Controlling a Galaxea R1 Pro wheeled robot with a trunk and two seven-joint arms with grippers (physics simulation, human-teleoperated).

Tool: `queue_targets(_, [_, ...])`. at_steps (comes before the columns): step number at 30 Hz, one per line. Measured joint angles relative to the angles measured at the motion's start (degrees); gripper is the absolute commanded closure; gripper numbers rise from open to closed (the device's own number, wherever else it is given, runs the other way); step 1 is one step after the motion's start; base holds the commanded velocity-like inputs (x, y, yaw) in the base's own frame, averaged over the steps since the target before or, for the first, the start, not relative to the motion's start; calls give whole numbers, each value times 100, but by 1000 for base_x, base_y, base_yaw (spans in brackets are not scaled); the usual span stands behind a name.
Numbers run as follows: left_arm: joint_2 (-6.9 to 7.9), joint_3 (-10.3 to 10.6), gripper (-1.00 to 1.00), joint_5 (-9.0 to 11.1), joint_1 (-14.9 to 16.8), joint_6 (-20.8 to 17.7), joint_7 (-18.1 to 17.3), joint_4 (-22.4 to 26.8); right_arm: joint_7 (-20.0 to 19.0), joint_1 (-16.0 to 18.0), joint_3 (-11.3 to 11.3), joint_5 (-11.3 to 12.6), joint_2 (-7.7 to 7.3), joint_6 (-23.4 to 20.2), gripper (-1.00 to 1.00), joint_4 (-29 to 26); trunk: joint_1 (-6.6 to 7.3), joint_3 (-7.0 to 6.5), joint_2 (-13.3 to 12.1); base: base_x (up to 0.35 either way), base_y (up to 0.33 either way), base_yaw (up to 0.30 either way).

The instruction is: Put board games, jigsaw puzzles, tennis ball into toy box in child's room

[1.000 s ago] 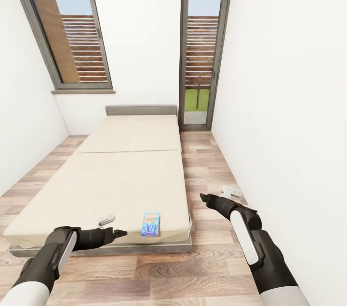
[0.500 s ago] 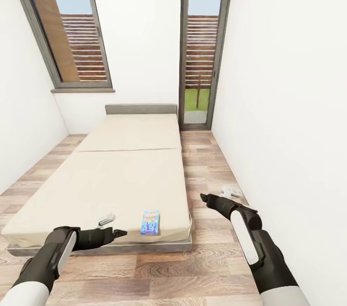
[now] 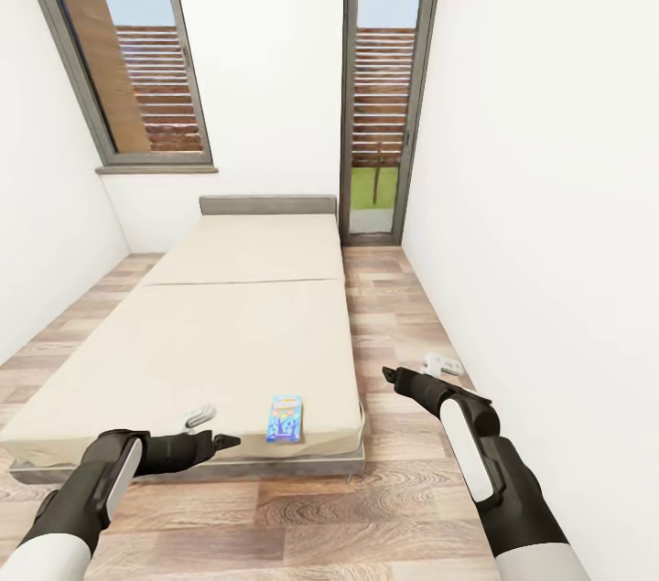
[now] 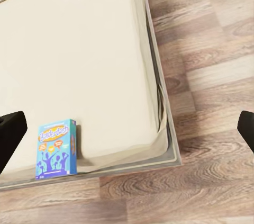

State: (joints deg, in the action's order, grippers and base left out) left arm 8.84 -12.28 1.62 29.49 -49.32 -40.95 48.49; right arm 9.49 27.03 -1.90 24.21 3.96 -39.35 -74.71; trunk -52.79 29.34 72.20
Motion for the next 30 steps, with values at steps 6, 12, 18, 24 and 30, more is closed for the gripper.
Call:
queue_targets(6, [100, -64, -100, 333, 1, -222, -301, -10, -2, 0, 46, 11, -6, -165, -100, -17, -132, 108, 241, 0, 0, 0])
queue_targets(12, [164, -243, -100, 688, 7, -381, -755, -40, -7, 0, 296, 11, -6, -288, -100, -27, -264, 216, 482, 0, 0, 0])
queue_targets(18, [112, -324, -100, 740, 14, -325, -909, -360, -10, 0, 375, 15, -5, -321, -100, -20, -396, 324, 722, 0, 0, 0])
queue_targets(24, [85, -342, -100, 754, 18, -11, -904, -623, -11, 0, 375, 15, 4, -322, -100, -11, -527, 431, 963, 0, 0, 0])
queue_targets(30, [-156, -431, -100, 796, 18, 139, -876, -980, -18, 0, 371, 23, 4, -331, -100, -57, -659, 539, 1204, 0, 0, 0])
